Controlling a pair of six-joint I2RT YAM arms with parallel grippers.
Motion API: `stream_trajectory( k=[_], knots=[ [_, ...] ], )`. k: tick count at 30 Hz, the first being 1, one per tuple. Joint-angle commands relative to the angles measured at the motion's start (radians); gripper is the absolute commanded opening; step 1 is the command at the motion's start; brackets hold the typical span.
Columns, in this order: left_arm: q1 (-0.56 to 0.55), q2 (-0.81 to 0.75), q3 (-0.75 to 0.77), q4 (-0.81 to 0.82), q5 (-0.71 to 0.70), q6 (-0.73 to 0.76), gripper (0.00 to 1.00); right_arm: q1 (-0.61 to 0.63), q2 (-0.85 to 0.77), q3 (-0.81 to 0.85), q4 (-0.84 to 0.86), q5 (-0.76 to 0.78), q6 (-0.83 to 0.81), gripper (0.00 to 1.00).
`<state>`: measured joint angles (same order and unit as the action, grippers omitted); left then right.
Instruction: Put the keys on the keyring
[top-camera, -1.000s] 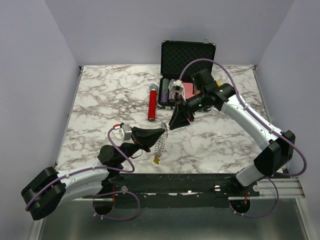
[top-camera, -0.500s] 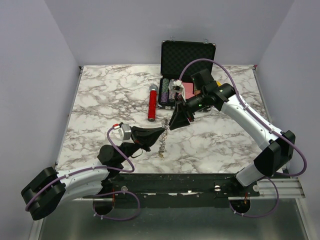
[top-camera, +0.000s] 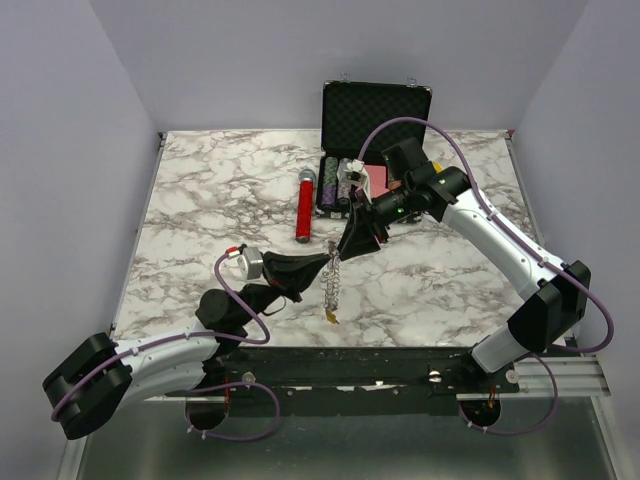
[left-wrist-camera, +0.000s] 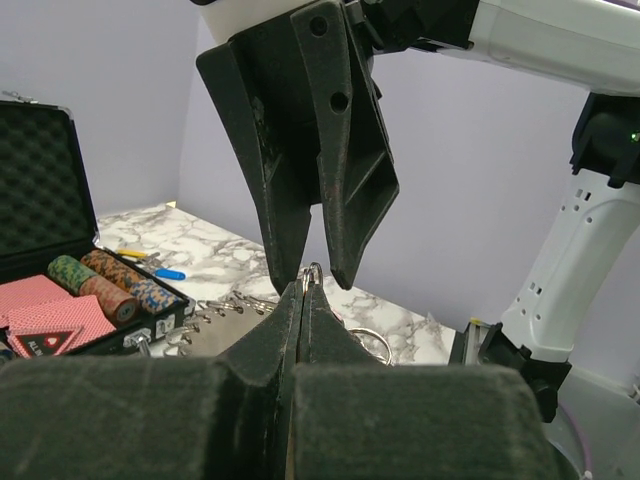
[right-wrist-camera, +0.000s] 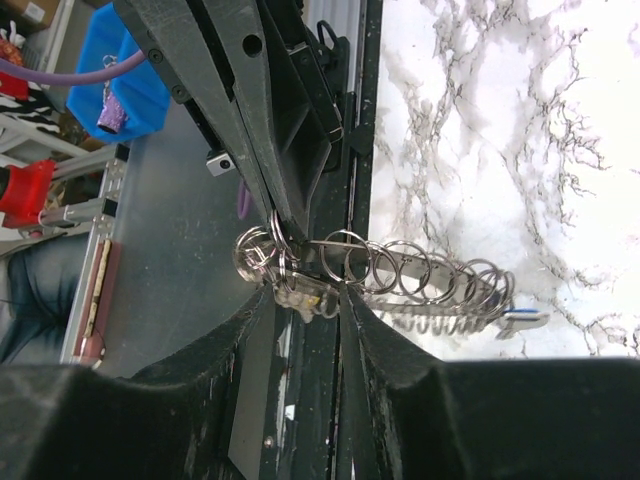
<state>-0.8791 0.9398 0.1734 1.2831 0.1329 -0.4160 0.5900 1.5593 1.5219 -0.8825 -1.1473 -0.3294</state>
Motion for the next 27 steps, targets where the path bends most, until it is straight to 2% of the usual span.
stream_trajectory(
  k=[1, 21, 24, 27],
  knots=[
    [-0.008, -0.003, 0.034, 0.185, -0.039, 0.005, 0.0, 0.002, -0.018, 0.015, 0.008, -0.034, 0.0, 0.4],
    [-0.008, 0.022, 0.049, 0.186, -0.038, -0.01, 0.0, 0.005, 0.019, 0.047, 0.01, -0.026, 0.009, 0.38],
    [-0.008, 0.027, 0.048, 0.19, -0.036, -0.01, 0.0, 0.005, 0.021, 0.053, 0.01, -0.028, 0.01, 0.36],
    [-0.009, 0.03, 0.048, 0.194, -0.039, -0.012, 0.0, 0.005, 0.022, 0.054, 0.013, -0.031, 0.013, 0.28]
  ],
)
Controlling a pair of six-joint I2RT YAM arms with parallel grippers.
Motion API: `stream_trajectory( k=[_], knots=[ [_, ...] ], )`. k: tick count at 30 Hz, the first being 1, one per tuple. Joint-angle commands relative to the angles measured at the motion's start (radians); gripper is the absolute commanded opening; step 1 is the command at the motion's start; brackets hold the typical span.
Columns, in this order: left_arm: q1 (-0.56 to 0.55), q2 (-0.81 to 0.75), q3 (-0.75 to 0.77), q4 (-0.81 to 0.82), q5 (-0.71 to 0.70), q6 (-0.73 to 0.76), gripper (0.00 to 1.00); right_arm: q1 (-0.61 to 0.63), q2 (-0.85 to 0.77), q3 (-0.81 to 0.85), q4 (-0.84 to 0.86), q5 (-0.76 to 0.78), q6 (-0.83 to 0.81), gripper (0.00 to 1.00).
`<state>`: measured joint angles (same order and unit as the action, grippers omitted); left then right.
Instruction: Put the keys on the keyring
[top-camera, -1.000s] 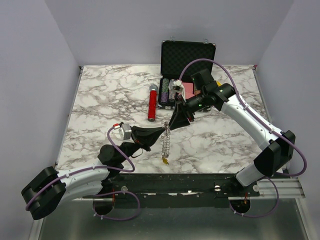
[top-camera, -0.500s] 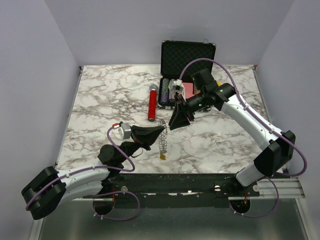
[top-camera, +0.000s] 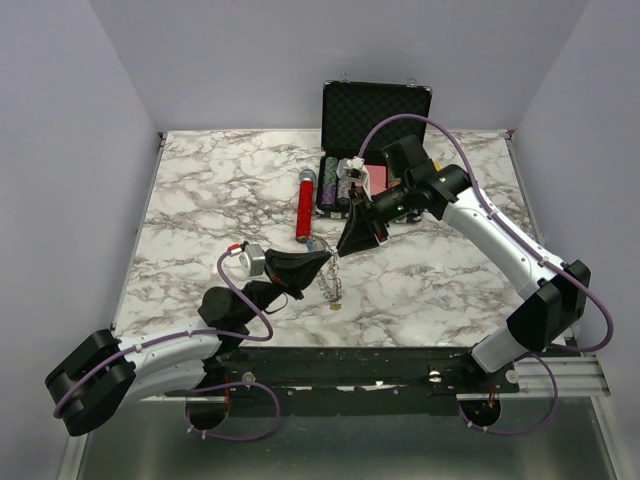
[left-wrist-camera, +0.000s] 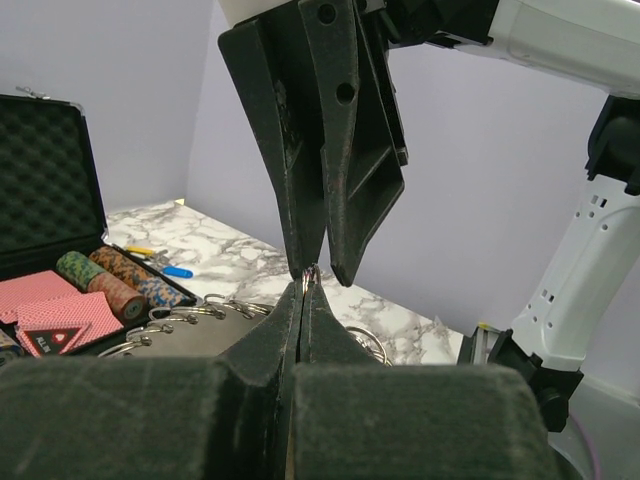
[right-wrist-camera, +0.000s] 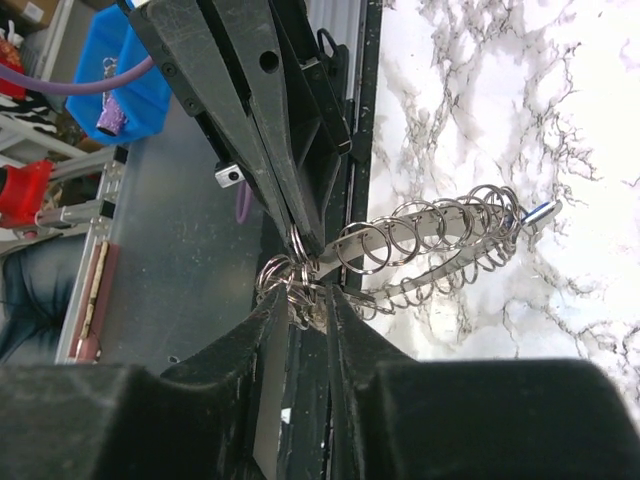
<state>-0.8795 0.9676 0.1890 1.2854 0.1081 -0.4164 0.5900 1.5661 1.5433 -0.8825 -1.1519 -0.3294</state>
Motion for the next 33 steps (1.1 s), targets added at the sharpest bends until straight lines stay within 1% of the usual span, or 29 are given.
stream_trajectory(
  k=[1, 2, 4, 12, 17, 29, 31, 33],
  knots=[
    [-0.009, 0.003, 0.03, 0.193, -0.016, -0.012, 0.0, 0.005, 0.015, 0.031, 0.014, -0.025, 0.015, 0.23],
    [-0.009, 0.003, 0.029, 0.195, -0.018, -0.012, 0.0, 0.005, 0.015, 0.029, 0.016, -0.026, 0.016, 0.14],
    [-0.009, 0.003, 0.027, 0.196, -0.019, -0.012, 0.0, 0.005, 0.014, 0.026, 0.017, -0.026, 0.018, 0.0],
    [-0.009, -0.006, 0.021, 0.221, -0.048, -0.012, 0.0, 0.005, 0.002, -0.003, 0.019, -0.017, 0.015, 0.0],
    [-0.009, -0.009, 0.029, 0.239, -0.076, -0.004, 0.0, 0.007, -0.012, -0.046, 0.051, -0.006, 0.038, 0.0],
    [-0.009, 0.033, 0.049, 0.284, -0.084, -0.028, 0.0, 0.019, -0.014, -0.078, 0.091, 0.0, 0.067, 0.0],
    [-0.01, 0.036, 0.044, 0.287, -0.081, -0.032, 0.0, 0.018, -0.017, -0.08, 0.091, 0.0, 0.069, 0.02],
    [-0.009, 0.037, 0.038, 0.282, -0.074, -0.032, 0.0, 0.019, -0.021, -0.071, 0.08, 0.006, 0.058, 0.13]
  ],
)
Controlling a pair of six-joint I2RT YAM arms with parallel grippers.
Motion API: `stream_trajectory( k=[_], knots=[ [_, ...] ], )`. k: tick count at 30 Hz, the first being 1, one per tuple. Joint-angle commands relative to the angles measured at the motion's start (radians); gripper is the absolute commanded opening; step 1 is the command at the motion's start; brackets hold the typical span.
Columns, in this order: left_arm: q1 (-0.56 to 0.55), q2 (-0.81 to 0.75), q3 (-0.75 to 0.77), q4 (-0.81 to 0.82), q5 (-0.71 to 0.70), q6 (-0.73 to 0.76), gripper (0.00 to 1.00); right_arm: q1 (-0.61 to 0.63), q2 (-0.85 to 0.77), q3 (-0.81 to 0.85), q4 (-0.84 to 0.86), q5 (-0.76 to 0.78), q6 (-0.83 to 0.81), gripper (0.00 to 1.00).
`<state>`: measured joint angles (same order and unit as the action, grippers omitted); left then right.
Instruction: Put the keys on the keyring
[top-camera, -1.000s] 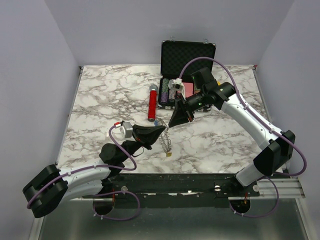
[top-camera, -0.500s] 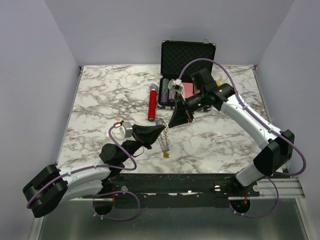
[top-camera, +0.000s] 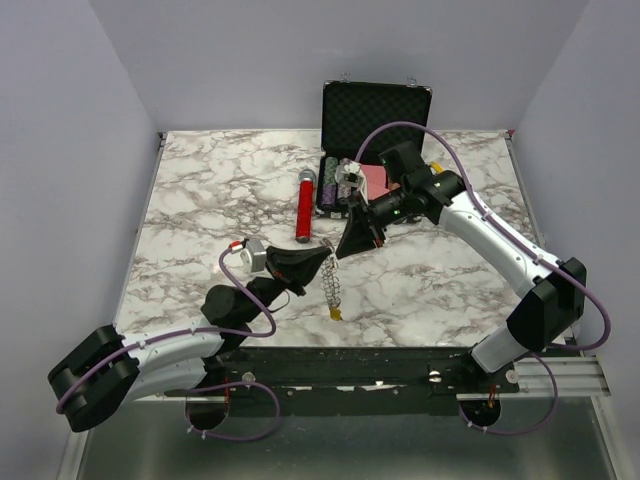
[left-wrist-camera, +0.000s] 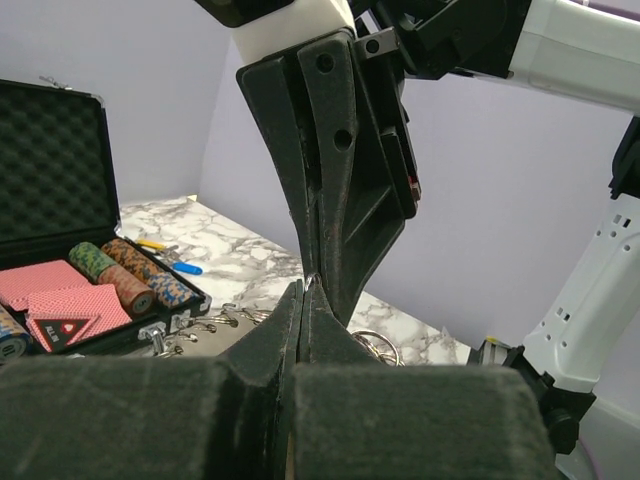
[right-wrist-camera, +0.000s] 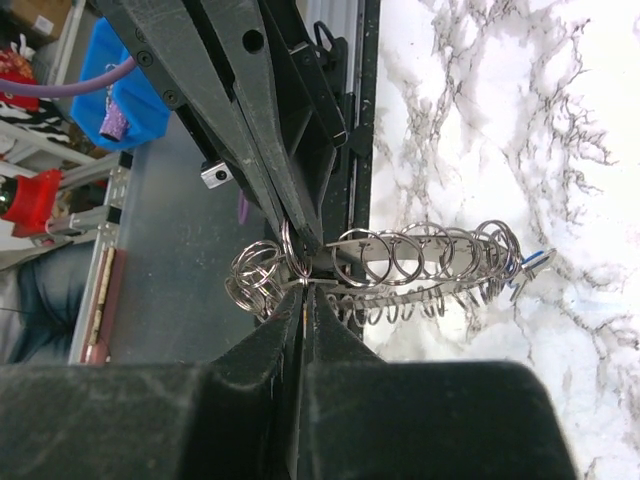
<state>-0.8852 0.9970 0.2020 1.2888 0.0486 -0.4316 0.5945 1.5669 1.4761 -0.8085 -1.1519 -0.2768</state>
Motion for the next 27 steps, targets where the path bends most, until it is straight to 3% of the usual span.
stream_trajectory(
  k=[1, 4, 11, 27],
  knots=[
    [-0.003, 0.006, 0.02, 0.276, -0.01, -0.016, 0.0, 0.014, -0.024, 0.007, -0.004, 0.011, -0.004, 0.2],
    [-0.003, -0.004, 0.007, 0.25, 0.014, -0.016, 0.0, 0.01, -0.034, 0.044, -0.044, 0.024, -0.042, 0.32],
    [-0.003, -0.035, -0.021, 0.214, 0.056, -0.029, 0.0, 0.007, -0.027, 0.066, -0.083, 0.008, -0.099, 0.41],
    [-0.003, 0.003, -0.001, 0.233, 0.069, -0.048, 0.0, 0.018, -0.001, 0.052, -0.066, -0.005, -0.096, 0.4]
  ],
)
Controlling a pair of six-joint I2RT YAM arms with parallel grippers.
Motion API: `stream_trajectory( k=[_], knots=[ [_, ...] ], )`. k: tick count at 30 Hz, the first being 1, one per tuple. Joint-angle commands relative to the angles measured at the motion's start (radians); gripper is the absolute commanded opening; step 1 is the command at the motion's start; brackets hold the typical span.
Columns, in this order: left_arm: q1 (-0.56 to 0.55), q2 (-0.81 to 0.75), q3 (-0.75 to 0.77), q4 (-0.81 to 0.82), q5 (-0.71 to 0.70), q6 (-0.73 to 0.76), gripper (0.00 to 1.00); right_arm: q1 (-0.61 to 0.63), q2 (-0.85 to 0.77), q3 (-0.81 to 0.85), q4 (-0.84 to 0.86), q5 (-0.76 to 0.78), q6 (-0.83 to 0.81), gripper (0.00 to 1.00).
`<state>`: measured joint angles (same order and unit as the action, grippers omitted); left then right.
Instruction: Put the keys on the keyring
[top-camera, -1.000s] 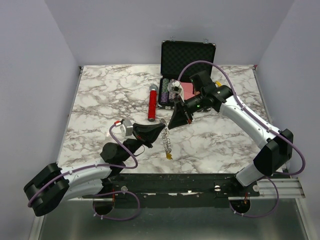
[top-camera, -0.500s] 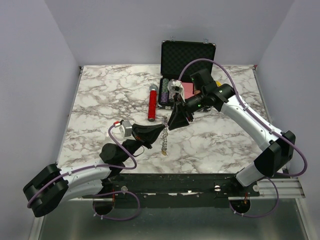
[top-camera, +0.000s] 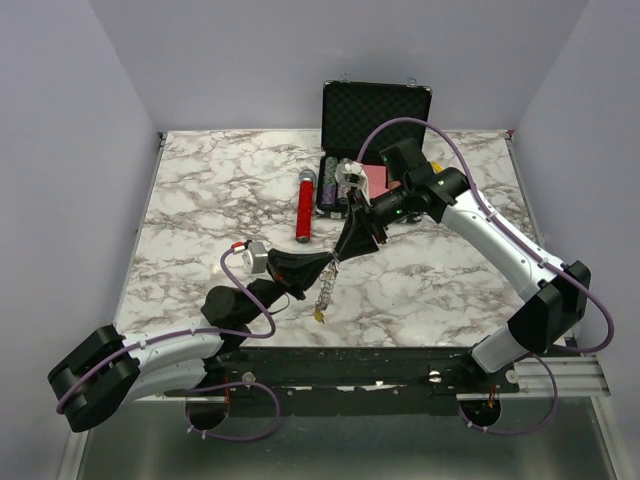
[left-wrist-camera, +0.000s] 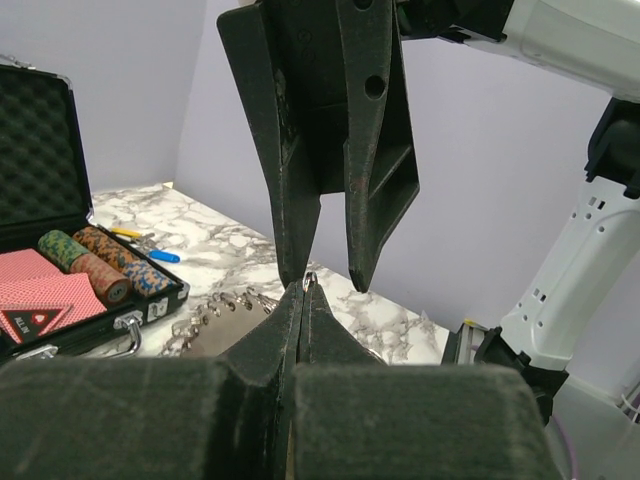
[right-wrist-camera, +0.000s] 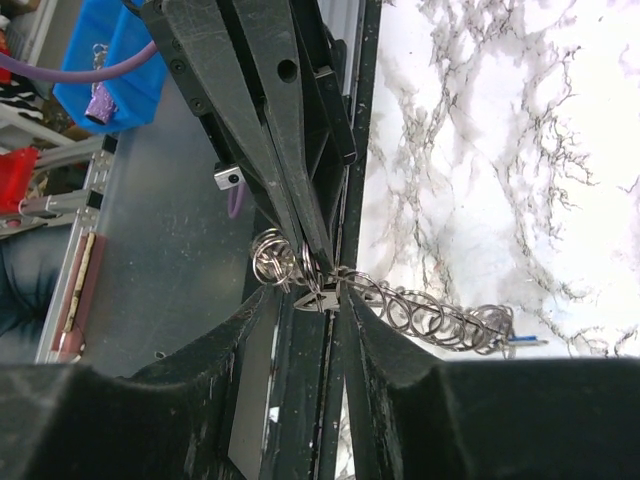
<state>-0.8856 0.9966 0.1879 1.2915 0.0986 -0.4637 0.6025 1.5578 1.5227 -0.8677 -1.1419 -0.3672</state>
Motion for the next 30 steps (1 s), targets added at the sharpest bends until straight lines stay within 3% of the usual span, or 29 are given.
stream_trajectory(
  k=[1, 13, 21, 30],
  knots=[
    [-0.003, 0.004, 0.013, 0.229, 0.018, -0.016, 0.0, 0.013, 0.008, 0.007, -0.008, -0.015, -0.006, 0.4],
    [-0.003, 0.007, 0.018, 0.236, 0.015, -0.018, 0.0, 0.026, 0.022, -0.002, 0.007, 0.001, 0.005, 0.31],
    [-0.003, 0.005, 0.015, 0.235, 0.015, -0.02, 0.0, 0.029, 0.027, -0.001, 0.012, 0.004, 0.008, 0.0],
    [-0.003, -0.029, -0.01, 0.175, 0.033, -0.006, 0.03, 0.028, 0.027, 0.05, -0.099, 0.042, -0.113, 0.0]
  ],
)
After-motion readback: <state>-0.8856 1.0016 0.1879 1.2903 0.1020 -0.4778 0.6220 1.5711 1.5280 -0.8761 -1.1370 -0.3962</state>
